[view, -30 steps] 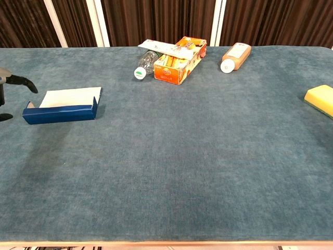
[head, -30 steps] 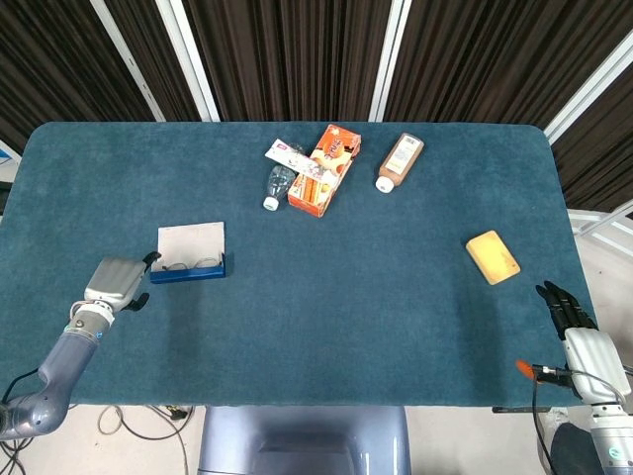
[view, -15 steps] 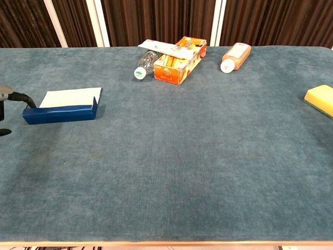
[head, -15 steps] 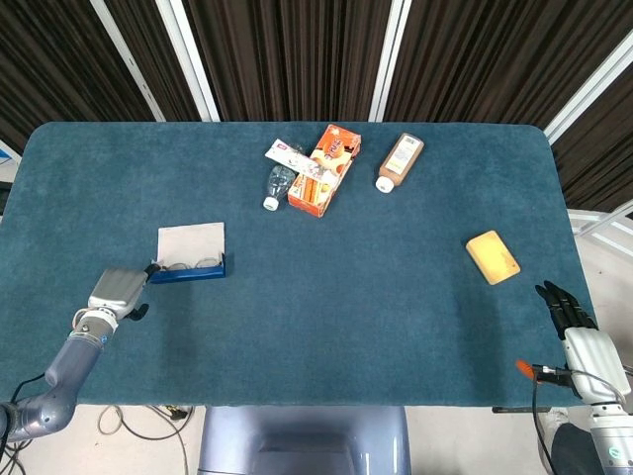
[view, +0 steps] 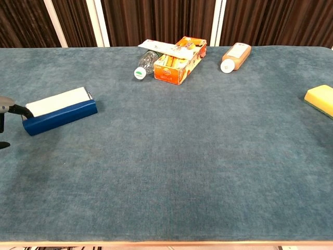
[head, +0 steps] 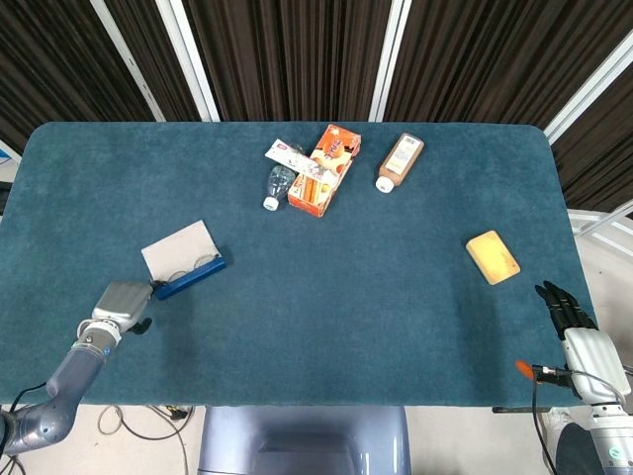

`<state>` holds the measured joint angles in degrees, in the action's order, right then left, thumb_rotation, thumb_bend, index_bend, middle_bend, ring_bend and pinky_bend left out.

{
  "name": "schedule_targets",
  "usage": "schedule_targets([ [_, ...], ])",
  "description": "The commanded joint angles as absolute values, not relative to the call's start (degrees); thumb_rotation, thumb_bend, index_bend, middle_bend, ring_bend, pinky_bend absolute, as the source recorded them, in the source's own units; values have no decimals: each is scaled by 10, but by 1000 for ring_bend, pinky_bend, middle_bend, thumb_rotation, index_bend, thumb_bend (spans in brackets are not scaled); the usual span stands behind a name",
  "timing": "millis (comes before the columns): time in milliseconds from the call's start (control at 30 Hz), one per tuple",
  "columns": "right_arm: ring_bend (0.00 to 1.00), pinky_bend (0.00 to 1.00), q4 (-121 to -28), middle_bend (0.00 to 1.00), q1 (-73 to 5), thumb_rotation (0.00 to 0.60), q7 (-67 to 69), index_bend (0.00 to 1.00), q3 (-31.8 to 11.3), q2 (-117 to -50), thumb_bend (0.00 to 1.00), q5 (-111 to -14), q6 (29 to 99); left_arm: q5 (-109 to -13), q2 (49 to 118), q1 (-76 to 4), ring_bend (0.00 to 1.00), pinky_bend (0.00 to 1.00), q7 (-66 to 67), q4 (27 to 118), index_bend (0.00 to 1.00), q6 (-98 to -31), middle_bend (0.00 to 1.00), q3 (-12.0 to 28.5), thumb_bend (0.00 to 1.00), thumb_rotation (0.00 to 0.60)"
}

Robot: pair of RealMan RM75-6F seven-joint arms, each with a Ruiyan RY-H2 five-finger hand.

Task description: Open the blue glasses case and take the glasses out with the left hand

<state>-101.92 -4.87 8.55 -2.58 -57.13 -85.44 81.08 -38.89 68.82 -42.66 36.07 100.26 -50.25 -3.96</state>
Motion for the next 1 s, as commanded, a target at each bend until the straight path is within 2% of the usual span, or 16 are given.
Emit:
schedule_targets([
  [33,0,186,-1019,0,-49,600,85,0,-26,-571,134,-855,811,-414,663,-427,854,990,366,1059,225,-506,954,-52,359,600],
  [200,0,186,-1020,0,-49,600,85,0,-26,-572,134,-856,811,-439,656,-435,854,990,373,1104,230,-502,954,-56,359,600],
  [467,0,186,-1019,0,-49,600,86,0,-26,-571,134,-854,810,-426,692,-468,854,990,395,1117,218,-495,954,-45,359,600],
  [700,0,186,-1019,0,-49,600,89,0,-26,-571,134,-855,811,-416,721,-482,856,990,391,1115,208,-512,956,-25,359,600],
  [900,0,186,-1019,0,-49,600,91,0,-26,-571,134,-854,809,-491,719,-455,857,994,316,1104,200,-545,957,7,359,600],
  [1000,0,186,-1019,0,-50,600,90,0,-26,-571,134,-854,809,-494,714,-456,857,994,299,1082,182,-543,957,19,359,600],
])
